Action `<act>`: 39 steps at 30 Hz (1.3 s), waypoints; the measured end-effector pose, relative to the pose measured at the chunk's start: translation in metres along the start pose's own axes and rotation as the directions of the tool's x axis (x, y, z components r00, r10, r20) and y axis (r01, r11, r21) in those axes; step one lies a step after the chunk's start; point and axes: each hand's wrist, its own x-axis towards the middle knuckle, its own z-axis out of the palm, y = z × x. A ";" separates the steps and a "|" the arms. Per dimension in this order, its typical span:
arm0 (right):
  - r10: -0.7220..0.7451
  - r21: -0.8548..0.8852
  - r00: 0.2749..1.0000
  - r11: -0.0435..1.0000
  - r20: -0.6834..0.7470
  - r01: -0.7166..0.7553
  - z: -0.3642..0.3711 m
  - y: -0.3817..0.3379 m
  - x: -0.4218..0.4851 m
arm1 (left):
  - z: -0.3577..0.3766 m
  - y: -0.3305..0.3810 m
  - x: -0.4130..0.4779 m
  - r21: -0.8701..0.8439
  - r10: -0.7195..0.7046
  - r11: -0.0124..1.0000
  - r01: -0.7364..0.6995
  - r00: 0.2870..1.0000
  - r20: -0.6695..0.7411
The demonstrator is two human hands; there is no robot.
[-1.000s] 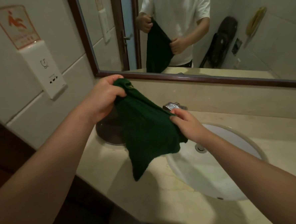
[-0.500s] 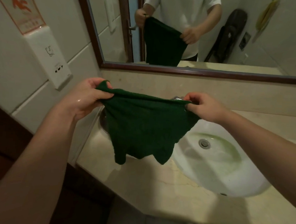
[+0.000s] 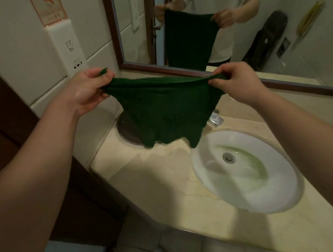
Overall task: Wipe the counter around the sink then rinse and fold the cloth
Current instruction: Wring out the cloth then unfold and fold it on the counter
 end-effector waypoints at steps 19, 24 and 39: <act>0.116 -0.047 0.737 0.992 0.666 -0.114 0.116 0.090 -0.155 | -0.009 -0.172 -0.165 -0.022 -0.370 0.924 0.383 0.876 -0.309; 0.235 -0.162 0.740 0.972 0.631 -0.171 0.148 0.106 -0.105 | -0.014 -0.203 -0.110 -0.008 -0.366 0.924 0.382 0.876 -0.315; 0.266 -0.246 0.893 0.952 0.363 -0.184 0.220 0.156 -0.072 | 0.017 -0.262 -0.073 0.612 -0.086 0.561 0.558 0.774 -0.627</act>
